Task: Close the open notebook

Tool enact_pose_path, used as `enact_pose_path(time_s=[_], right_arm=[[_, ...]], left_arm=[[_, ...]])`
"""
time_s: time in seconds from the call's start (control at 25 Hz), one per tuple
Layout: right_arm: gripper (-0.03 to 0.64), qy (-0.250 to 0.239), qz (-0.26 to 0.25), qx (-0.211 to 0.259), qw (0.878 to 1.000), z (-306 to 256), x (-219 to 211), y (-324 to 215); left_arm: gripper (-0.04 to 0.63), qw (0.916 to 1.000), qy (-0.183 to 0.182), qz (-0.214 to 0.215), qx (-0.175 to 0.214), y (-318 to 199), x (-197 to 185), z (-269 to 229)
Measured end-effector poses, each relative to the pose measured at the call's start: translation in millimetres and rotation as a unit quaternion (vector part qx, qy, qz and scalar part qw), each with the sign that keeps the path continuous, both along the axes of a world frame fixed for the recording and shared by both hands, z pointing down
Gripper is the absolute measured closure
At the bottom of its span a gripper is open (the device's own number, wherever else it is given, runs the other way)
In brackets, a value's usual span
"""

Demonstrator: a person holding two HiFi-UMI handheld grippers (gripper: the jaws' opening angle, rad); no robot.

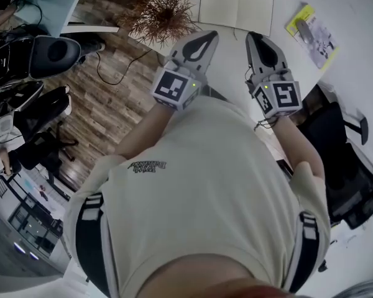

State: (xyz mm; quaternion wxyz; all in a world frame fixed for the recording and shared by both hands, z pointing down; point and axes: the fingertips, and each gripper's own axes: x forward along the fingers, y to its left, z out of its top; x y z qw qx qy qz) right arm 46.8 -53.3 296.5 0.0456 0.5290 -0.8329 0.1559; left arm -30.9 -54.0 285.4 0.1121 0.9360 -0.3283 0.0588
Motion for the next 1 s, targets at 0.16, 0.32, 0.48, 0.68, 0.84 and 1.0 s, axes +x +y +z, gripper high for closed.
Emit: enact_pose_path(time_s=[0.16, 0.32, 0.48, 0.68, 0.84, 1.0], right_arm=[[0.609, 0.027, -0.028, -0.001, 0.999, 13, -8, -16], [0.554, 0.049, -0.057, -0.006, 0.997, 35, -21, -38], [0.502, 0.07, -0.089, -0.015, 0.993, 62, -36, -60], [0.49, 0.105, -0.136, -0.04, 0.984, 116, -54, -73], [0.46, 0.142, -0.17, -0.052, 0.974, 161, -71, -82], [0.426, 0.202, -0.214, -0.05, 0.955, 208, -87, -85]], left_arm=[[0.583, 1.0, -0.005, -0.003, 0.002, -4, 6, 14], [0.583, 0.9999, -0.013, -0.008, -0.002, -12, 8, 34], [0.583, 0.9995, -0.015, -0.018, -0.023, -21, 6, 58], [0.583, 0.9982, -0.022, -0.03, -0.046, -31, -4, 88], [0.583, 0.9979, -0.035, -0.031, -0.046, -36, -7, 106], [0.583, 0.9979, -0.04, -0.027, -0.043, -36, -5, 121]])
